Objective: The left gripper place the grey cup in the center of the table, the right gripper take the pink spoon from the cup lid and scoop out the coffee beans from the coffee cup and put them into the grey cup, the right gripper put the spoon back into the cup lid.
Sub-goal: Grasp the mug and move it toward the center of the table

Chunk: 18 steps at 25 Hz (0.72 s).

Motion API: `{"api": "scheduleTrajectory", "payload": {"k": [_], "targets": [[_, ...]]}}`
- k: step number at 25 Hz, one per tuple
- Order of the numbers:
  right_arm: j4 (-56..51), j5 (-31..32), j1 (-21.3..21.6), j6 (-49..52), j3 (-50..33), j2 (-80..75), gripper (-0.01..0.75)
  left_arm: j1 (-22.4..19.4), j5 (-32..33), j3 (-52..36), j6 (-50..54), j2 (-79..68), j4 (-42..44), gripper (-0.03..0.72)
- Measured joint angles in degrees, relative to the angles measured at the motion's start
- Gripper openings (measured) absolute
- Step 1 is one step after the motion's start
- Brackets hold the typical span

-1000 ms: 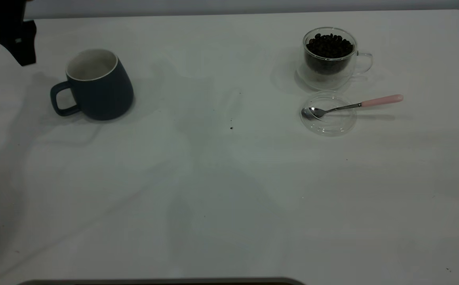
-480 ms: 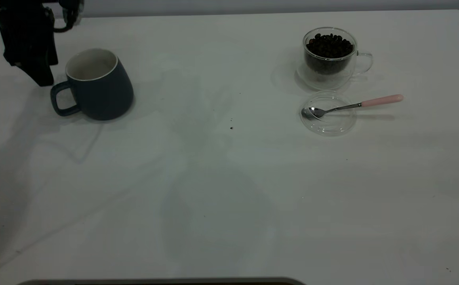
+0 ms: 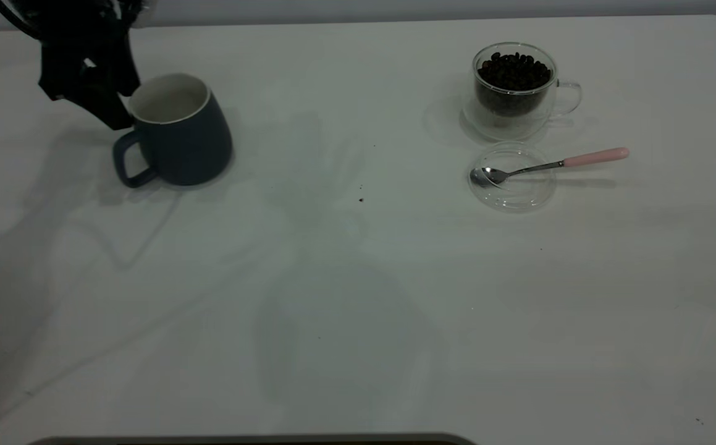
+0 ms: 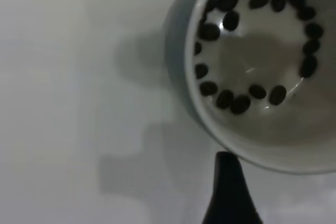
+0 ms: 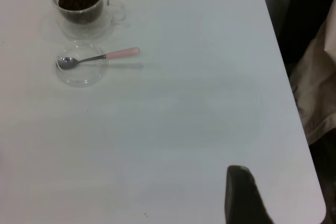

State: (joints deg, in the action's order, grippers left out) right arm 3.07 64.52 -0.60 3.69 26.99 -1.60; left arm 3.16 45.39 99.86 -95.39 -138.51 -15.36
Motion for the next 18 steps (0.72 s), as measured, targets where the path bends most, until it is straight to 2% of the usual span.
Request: {"api": "scheduleTrajectory", "payload": {"k": [4,11,18], "targets": [[0.0,0.0,0.0,0.0,0.0,0.0,0.427,2.3,-0.2,0.0,-0.3,0.0,-0.2,0.565],[0.0,0.0,0.0,0.0,0.0,0.0,0.427,9.0,-2.4,0.0,-0.5,0.0,-1.0,0.565],[0.0,0.0,0.0,0.0,0.0,0.0,0.427,14.1,-6.6,0.0,1.4,0.0,-5.6,0.565]]}}
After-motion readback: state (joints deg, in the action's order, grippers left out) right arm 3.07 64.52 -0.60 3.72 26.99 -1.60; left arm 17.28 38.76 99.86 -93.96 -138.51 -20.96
